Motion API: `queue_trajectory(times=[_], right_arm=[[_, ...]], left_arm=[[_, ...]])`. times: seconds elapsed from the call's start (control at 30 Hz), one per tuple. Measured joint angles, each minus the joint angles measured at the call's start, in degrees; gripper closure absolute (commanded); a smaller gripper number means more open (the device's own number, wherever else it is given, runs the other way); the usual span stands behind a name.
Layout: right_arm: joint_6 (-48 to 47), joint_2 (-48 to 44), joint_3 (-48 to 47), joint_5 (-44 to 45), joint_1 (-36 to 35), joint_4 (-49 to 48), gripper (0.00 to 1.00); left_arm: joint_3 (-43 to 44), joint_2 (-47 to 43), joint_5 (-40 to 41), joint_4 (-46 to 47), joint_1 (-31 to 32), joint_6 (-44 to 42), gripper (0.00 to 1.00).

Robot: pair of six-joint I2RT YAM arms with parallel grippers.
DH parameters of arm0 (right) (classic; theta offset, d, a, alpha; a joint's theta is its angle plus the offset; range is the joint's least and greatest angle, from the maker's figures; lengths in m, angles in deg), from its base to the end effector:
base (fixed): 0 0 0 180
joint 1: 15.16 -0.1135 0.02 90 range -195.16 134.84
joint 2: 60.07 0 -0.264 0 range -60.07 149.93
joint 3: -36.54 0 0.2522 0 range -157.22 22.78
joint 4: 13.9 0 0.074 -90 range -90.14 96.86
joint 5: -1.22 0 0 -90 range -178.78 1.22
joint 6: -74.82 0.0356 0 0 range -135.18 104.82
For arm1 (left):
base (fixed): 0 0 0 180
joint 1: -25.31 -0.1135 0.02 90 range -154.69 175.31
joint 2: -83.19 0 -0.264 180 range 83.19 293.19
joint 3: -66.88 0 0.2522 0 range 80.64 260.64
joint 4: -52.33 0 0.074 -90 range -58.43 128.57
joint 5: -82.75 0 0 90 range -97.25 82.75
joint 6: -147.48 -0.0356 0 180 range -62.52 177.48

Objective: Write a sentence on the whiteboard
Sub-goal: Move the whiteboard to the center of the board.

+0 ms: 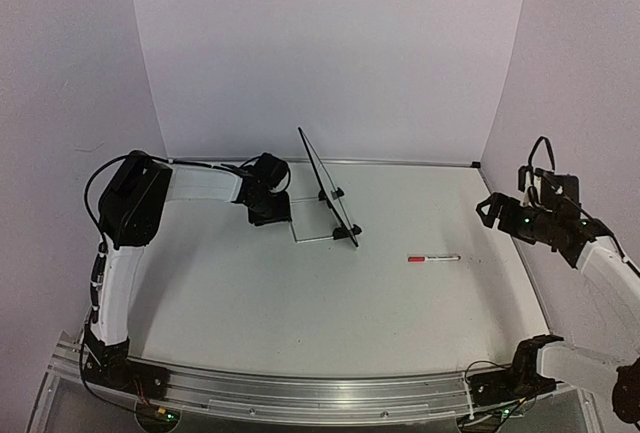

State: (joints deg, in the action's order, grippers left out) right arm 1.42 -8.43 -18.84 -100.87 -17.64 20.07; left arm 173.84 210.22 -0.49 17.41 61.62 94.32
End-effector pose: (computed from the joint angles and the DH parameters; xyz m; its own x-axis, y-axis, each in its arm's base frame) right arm 0.2013 0.0162 0.2822 -0.5458 0.2560 -0.7979 -0.0701 0.9349 0.3479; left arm 0.3882 -0.2800 0.1481 -0.8482 -0.1156 -0.5170 0.0313 0.9632 -0.2668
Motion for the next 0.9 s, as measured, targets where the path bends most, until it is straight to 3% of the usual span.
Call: queue_trajectory(times=[0.27, 0.9], right_arm=[[0.0, 0.0, 0.5, -0.5, 0.0, 0.0, 0.02], [0.2, 0.8, 0.5, -0.7, 0.0, -0.1, 0.02]], left_arm=[[6.2, 5.7, 0.3, 0.7, 0.0, 0.7, 0.53], [11.1, 9.2, 1.6, -1.3, 0.1, -2.1, 0.97]])
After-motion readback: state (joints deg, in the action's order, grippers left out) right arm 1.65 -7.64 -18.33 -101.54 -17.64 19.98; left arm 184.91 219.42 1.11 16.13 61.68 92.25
